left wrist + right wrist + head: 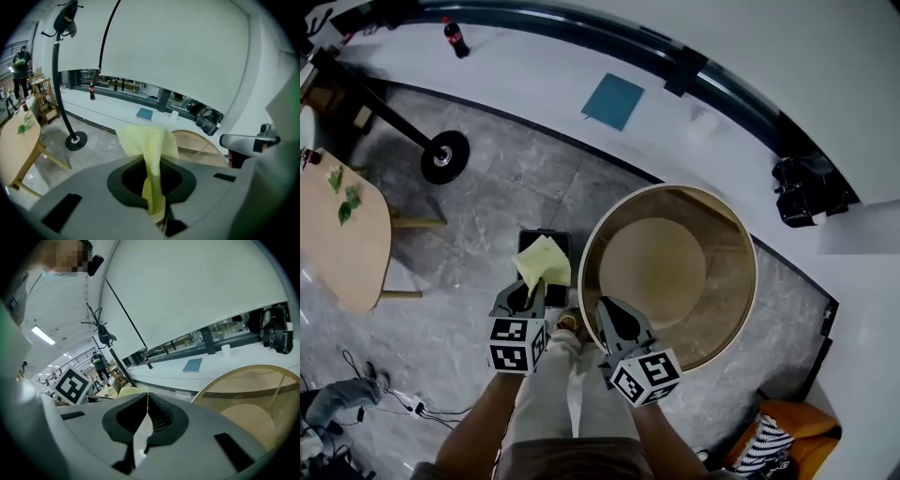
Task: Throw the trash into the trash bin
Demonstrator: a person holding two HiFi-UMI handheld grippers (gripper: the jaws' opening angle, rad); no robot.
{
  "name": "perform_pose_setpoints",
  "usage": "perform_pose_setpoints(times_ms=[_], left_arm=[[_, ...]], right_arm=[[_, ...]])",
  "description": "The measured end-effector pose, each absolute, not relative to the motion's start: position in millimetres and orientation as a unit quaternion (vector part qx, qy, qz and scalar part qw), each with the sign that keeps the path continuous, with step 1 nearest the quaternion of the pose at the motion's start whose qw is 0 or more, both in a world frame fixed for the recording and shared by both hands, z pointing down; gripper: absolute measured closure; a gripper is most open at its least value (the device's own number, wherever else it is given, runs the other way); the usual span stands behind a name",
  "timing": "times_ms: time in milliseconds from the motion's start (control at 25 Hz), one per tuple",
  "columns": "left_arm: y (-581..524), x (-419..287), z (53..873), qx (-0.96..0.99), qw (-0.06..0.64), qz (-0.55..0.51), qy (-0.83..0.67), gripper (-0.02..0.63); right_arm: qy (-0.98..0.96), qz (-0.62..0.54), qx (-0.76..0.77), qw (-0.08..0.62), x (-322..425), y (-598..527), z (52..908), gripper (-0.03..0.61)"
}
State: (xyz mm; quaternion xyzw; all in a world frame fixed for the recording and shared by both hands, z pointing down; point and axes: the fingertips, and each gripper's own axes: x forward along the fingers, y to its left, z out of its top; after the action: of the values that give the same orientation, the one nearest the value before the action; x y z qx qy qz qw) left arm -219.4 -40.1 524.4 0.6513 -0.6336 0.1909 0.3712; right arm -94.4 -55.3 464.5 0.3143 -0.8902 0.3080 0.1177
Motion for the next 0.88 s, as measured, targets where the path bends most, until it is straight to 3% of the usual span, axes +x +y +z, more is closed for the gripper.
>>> perform_pose_setpoints(times_ms=[880], left_arm=[[-26,-268,709,0.596,0.427,0.203,-0.648,0.574]], right_arm=[[-0.900,0.304,0.264,0.167,-154,-71,562,0.558]])
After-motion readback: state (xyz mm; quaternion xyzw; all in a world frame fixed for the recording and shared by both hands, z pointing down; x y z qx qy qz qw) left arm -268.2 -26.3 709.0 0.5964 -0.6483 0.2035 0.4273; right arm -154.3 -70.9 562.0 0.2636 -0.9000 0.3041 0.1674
